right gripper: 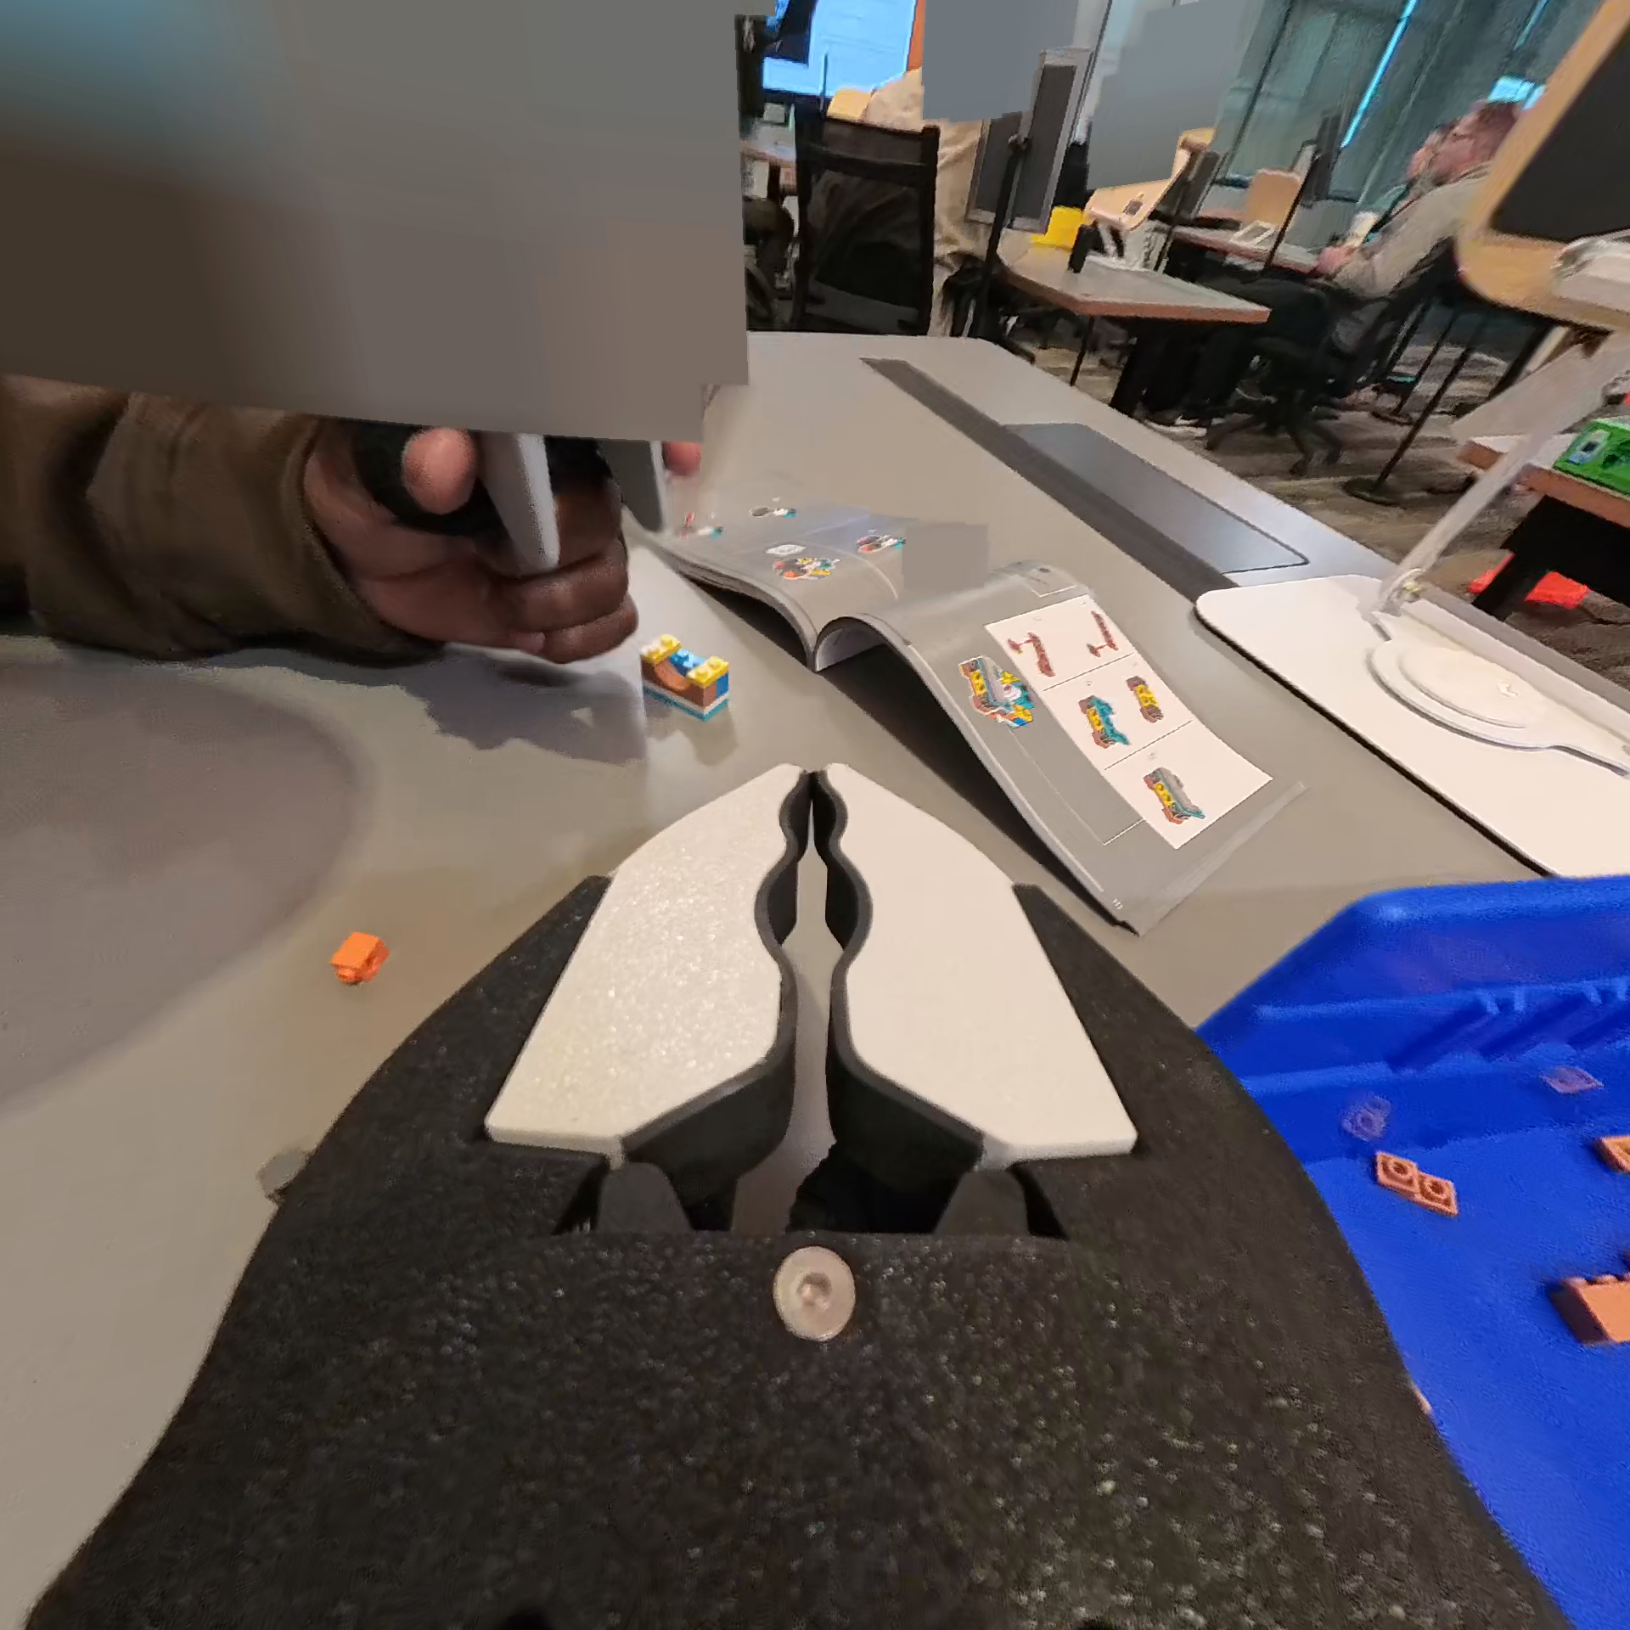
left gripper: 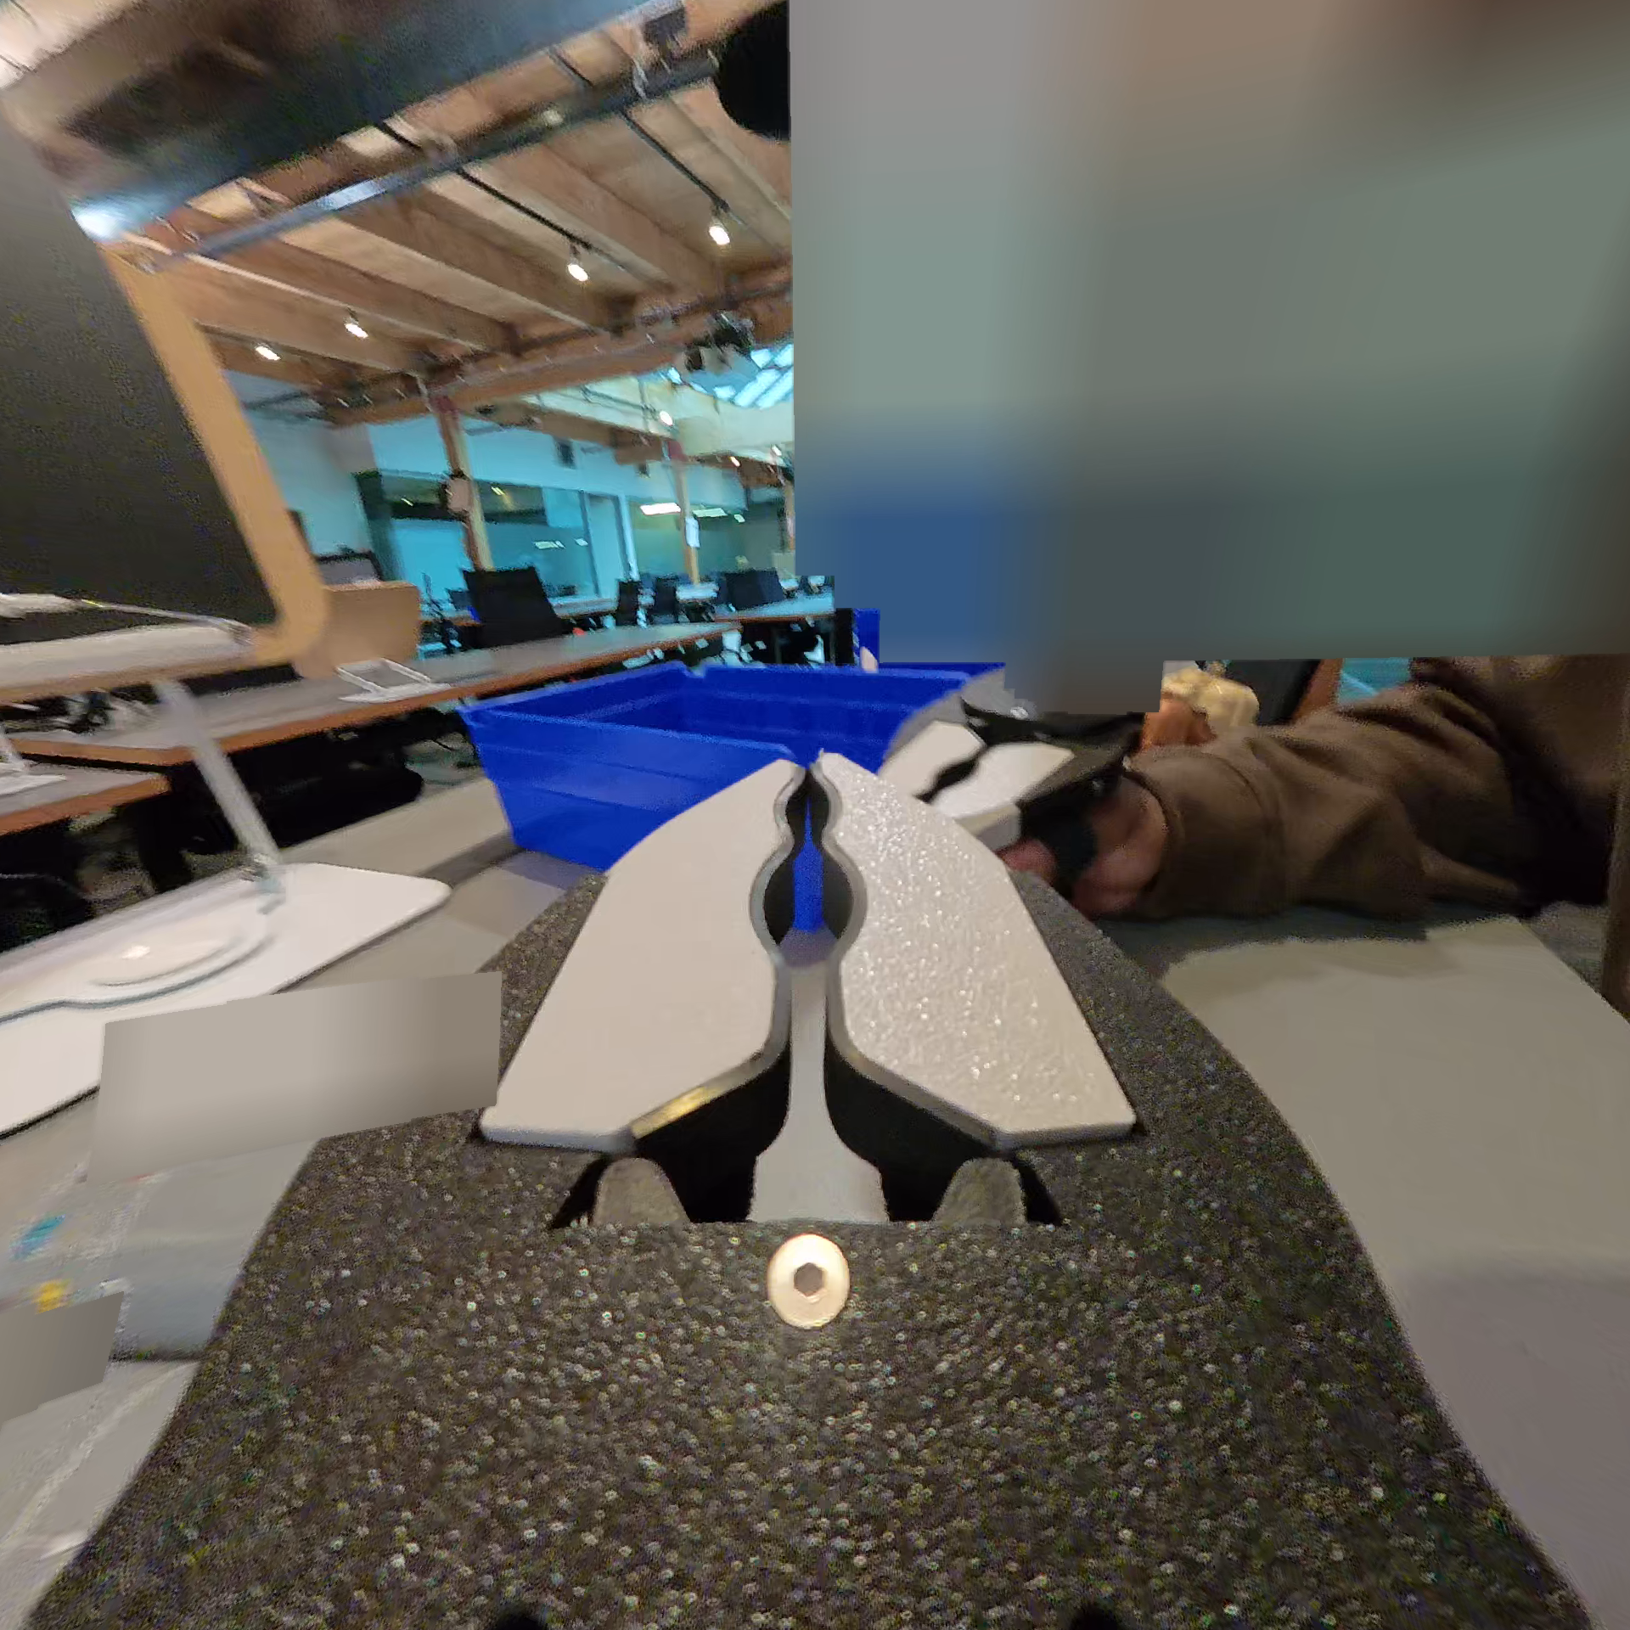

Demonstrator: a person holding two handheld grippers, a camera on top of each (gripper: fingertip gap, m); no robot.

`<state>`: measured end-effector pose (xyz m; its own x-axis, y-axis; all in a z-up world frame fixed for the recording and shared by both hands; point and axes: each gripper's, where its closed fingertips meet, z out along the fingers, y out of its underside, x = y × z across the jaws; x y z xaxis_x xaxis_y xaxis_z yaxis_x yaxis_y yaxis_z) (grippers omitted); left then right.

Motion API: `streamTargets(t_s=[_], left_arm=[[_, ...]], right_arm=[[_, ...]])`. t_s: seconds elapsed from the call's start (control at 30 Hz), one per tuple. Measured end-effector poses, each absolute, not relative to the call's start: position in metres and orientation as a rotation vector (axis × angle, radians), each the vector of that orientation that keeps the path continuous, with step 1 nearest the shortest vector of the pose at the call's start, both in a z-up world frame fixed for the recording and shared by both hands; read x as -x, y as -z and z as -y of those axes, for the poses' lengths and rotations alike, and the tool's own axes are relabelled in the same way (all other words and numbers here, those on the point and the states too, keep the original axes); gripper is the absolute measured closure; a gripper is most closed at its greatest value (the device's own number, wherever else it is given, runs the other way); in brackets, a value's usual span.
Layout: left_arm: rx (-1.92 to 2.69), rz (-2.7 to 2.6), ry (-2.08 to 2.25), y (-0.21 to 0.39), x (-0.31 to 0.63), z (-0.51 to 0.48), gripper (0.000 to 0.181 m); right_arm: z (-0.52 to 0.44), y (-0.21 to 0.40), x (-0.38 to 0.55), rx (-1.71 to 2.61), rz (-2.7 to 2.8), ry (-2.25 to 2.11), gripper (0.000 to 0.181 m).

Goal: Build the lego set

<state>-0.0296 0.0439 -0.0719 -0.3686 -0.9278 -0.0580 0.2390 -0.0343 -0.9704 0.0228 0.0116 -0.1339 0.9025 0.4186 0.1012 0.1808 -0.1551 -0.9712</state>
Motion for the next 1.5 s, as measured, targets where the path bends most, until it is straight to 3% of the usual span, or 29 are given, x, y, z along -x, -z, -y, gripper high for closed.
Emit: streamTargets(t_s=[0.23,0.7,0.93,1.5], left_arm=[[0.785,-0.996,1.576,0.003,0.075,-0.114,0.181],[0.641,-0.926,1.556,-0.056,0.126,-0.127,0.181],[0.662,-0.92,1.555,-0.049,0.123,-0.13,0.181],[0.728,-1.278,1.518,0.039,0.072,-0.082,0.181]], right_arm=[[0.002,0.096,-0.037,1.599,0.377,-0.277,0.181],[0.081,-0.047,-0.081,1.459,0.301,-0.278,0.181],[0.067,-0.026,-0.09,1.462,0.258,-0.291,0.181],[0.027,0.114,-0.034,1.713,0.423,-0.477,0.181]])
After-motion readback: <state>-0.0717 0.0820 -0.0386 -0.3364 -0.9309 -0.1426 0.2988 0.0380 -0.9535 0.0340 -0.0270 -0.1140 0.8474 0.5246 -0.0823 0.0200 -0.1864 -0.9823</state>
